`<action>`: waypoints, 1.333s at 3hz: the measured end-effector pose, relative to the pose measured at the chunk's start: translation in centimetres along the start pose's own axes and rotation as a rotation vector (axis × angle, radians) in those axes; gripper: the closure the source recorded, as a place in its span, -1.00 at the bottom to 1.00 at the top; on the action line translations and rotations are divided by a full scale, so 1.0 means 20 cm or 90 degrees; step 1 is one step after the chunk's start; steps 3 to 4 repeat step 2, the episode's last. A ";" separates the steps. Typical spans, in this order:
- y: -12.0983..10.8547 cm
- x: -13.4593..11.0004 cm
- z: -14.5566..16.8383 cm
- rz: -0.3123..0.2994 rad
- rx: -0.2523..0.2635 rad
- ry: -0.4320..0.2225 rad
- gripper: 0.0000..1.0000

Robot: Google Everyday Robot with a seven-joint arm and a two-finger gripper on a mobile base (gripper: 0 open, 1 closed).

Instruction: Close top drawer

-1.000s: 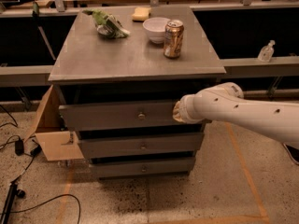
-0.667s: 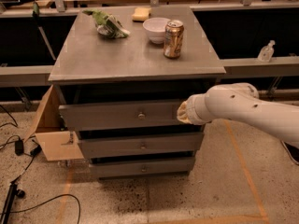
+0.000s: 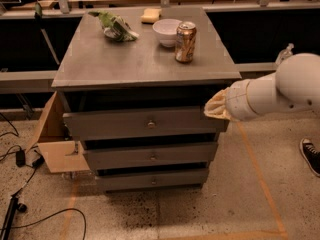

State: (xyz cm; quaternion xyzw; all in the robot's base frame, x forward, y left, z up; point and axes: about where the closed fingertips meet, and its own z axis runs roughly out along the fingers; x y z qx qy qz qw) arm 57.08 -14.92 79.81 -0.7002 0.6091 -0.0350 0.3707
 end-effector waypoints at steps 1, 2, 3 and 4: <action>-0.10 -0.21 -0.26 0.008 0.022 -0.109 1.00; -0.13 -0.28 -0.32 0.016 0.027 -0.145 0.65; -0.13 -0.28 -0.32 0.016 0.027 -0.145 0.65; -0.13 -0.28 -0.32 0.016 0.027 -0.145 0.65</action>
Offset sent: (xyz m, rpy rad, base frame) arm -0.0183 0.0086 0.0581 0.1381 -0.0217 0.0622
